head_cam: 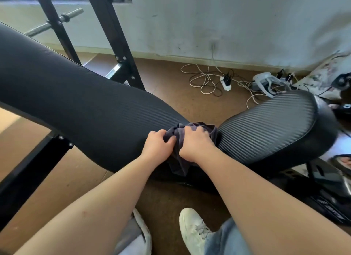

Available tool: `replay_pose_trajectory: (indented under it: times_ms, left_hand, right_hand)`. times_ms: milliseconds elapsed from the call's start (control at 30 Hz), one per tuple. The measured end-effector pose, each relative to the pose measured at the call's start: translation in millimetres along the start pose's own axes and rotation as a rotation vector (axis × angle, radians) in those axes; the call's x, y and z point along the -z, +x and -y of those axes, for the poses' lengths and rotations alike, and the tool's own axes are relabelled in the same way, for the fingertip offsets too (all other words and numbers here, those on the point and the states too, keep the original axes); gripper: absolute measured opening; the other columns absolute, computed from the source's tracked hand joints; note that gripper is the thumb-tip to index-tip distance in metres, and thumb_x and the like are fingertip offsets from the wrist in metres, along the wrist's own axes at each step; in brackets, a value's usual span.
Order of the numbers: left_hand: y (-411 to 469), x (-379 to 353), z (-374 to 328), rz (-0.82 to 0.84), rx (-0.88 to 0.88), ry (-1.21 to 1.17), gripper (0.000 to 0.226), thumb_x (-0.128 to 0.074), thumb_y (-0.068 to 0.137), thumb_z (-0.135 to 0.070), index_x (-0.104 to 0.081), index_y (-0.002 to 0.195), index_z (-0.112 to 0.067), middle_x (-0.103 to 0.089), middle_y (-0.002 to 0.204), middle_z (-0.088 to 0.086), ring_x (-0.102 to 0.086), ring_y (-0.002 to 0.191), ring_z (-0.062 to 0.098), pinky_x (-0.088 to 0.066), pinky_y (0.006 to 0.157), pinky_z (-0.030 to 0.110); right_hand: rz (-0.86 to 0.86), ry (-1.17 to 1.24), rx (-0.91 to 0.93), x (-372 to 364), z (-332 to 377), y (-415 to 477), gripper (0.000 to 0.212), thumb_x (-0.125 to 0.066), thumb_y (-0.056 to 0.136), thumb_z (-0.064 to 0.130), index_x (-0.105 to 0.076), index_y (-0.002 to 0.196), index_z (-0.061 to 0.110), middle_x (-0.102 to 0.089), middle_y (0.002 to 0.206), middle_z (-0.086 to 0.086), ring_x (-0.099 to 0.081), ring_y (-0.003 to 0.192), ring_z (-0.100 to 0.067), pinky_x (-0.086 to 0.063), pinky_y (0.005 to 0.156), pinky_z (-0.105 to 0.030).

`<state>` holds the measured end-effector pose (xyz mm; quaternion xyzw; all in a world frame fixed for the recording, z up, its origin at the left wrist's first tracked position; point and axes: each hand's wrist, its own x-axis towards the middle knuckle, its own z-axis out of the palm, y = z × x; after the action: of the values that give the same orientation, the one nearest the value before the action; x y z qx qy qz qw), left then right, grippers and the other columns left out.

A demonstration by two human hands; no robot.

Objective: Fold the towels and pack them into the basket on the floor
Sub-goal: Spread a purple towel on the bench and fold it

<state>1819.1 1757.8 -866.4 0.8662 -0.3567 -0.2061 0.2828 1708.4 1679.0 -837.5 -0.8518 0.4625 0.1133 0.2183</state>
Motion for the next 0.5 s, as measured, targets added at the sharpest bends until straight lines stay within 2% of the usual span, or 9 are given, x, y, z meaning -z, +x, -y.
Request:
replay_pose_trajectory:
  times_ms: [33,100,167,233,300,367,433,500]
  left_hand:
    - [-0.8,4.3,-2.6,-0.012,0.009,-0.125,0.022,-0.058,0.096,-0.04,-0.06,0.086,-0.021,-0.064,0.095,0.004,-0.063,0.084,0.019,-0.044,0.062,0.033]
    - [-0.6,13.3,-6.4,-0.024,0.074,-0.435,0.013,-0.054,0.099,-0.034,-0.062,0.095,-0.024,-0.069,0.098,0.003,-0.066,0.092,0.02,-0.055,0.074,0.038]
    - [-2.7,20.4,-9.2,-0.058,0.142,-0.678,0.011,-0.052,0.098,-0.023,-0.062,0.101,-0.024,-0.071,0.102,0.006,-0.069,0.098,0.026,-0.059,0.086,0.048]
    - [-4.1,25.3,-10.0,-0.111,0.176,-0.774,0.017,-0.048,0.096,-0.013,-0.06,0.105,-0.02,-0.07,0.105,0.011,-0.071,0.099,0.031,-0.06,0.087,0.051]
    - [-4.7,30.4,-7.9,-0.181,0.222,-0.913,0.021,-0.043,0.095,-0.012,-0.055,0.111,-0.011,-0.067,0.106,0.014,-0.07,0.099,0.031,-0.061,0.084,0.05]
    - [-4.5,36.9,-1.2,-0.257,0.241,-1.025,0.027,-0.043,0.091,-0.015,-0.052,0.115,-0.007,-0.064,0.102,0.009,-0.066,0.097,0.028,-0.058,0.075,0.039]
    - [-8.1,46.2,9.2,-0.295,0.203,-0.838,0.03,-0.052,0.091,-0.02,-0.052,0.121,-0.02,-0.063,0.102,-0.002,-0.062,0.096,0.016,-0.049,0.074,0.026]
    - [-17.8,53.4,19.0,-0.205,0.053,-0.396,0.047,-0.063,0.09,-0.03,-0.046,0.133,-0.037,-0.061,0.108,-0.008,-0.059,0.096,0.008,-0.047,0.079,0.022]
  right_hand:
    - [0.017,0.036,-0.01,0.4,-2.5,-0.8,0.09,-0.072,0.087,0.033,-0.017,0.158,0.025,-0.026,0.152,-0.02,-0.036,0.138,-0.042,-0.045,0.108,-0.051]
    - [0.071,0.099,-0.019,0.6,-5.1,-2.3,0.11,-0.079,0.083,0.038,-0.001,0.161,0.035,-0.015,0.155,-0.018,-0.035,0.139,-0.045,-0.046,0.107,-0.053]
    - [0.085,0.247,-0.008,0.1,-7.8,-1.6,0.114,-0.085,0.077,0.043,-0.005,0.159,0.042,-0.017,0.156,-0.015,-0.039,0.138,-0.044,-0.047,0.106,-0.055]
    - [0.058,0.448,0.016,3.4,-11.3,-0.9,0.099,-0.089,0.071,0.042,-0.028,0.149,0.041,-0.034,0.147,-0.013,-0.05,0.126,-0.039,-0.054,0.098,-0.054]
    - [0.054,0.629,0.034,4.9,-13.8,1.7,0.078,-0.093,0.068,0.034,-0.046,0.13,0.036,-0.049,0.131,-0.009,-0.057,0.114,-0.034,-0.061,0.082,-0.054]
    - [0.091,0.851,0.013,4.8,-15.6,5.3,0.062,-0.092,0.066,0.027,-0.054,0.114,0.033,-0.059,0.122,-0.005,-0.06,0.112,-0.032,-0.063,0.074,-0.054]
    - [0.059,1.083,-0.026,5.2,-15.8,7.7,0.051,-0.09,0.069,0.028,-0.057,0.107,0.035,-0.065,0.119,-0.001,-0.063,0.11,-0.028,-0.063,0.075,-0.053]
    - [-0.034,1.214,-0.044,7.9,-14.9,9.1,0.042,-0.086,0.075,0.037,-0.056,0.105,0.035,-0.065,0.119,0.002,-0.063,0.108,-0.024,-0.063,0.075,-0.048]
